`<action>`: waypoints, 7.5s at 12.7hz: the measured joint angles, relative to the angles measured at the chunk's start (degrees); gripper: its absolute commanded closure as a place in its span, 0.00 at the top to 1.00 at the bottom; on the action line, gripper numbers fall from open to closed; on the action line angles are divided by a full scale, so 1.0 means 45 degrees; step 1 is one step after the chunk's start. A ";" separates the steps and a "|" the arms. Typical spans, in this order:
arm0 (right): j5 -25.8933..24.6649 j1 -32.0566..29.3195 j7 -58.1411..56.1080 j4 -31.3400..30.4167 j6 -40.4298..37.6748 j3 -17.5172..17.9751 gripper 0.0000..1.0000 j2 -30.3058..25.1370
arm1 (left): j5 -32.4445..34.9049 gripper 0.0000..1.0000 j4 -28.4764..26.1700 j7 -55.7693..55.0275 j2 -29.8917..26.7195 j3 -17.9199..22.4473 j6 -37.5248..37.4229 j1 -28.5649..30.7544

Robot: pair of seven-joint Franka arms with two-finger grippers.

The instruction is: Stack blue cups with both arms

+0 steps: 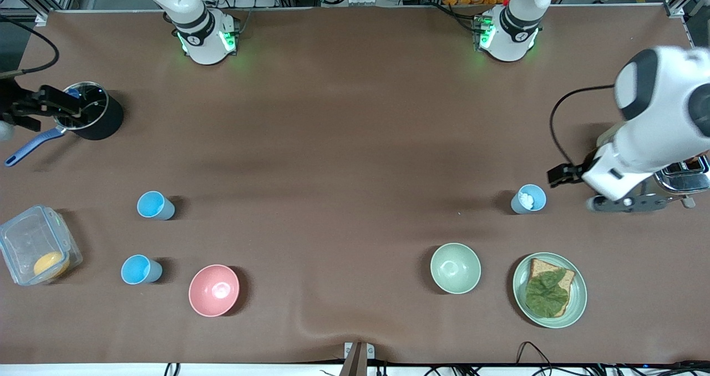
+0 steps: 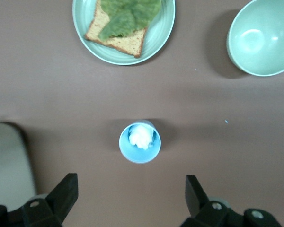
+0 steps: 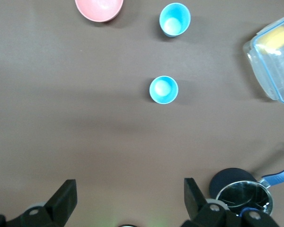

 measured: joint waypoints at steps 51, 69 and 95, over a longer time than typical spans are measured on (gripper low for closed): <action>0.1164 -0.1081 -0.0451 -0.3707 0.8215 0.0461 0.00 0.6080 | 0.0164 0.00 -0.1441 0.0291 0.1869 -0.0468 0.3480 0.0858; 0.1352 0.0645 0.3761 -0.2399 0.6978 0.0669 0.00 0.6003 | 0.0164 0.00 -0.0899 0.0289 0.1847 -0.0615 0.2743 0.0866; 0.5382 -0.1792 0.0188 -0.2998 0.6345 0.0603 0.00 0.6180 | 0.0163 0.00 0.0947 -0.9175 0.2108 -0.3866 0.1516 -0.1706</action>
